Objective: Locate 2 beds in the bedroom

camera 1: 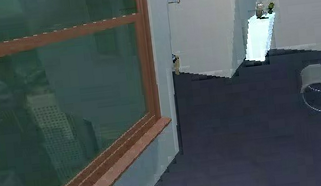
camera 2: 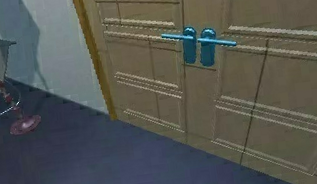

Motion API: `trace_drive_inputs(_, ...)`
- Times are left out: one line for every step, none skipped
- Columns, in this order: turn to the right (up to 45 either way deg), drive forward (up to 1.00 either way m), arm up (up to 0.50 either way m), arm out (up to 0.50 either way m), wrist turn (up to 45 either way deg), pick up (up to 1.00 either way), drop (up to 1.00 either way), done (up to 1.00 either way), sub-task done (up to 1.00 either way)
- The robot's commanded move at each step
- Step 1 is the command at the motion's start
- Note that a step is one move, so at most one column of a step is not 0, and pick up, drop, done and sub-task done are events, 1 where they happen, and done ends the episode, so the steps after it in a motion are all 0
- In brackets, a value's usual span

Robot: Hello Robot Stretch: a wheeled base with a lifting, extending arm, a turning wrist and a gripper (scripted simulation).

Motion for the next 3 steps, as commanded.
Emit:
trace_drive_inputs(18.0,0.00,0.00,0.00,0.0,0.00,0.00,0.00,0.00)
trace_drive_inputs(0.0,1.00,0.00,0.00,0.0,0.00,0.00,0.00,0.00)
trace_drive_inputs(6.0,0.00,0.00,0.00,0.0,0.00,0.00,0.00,0.00)
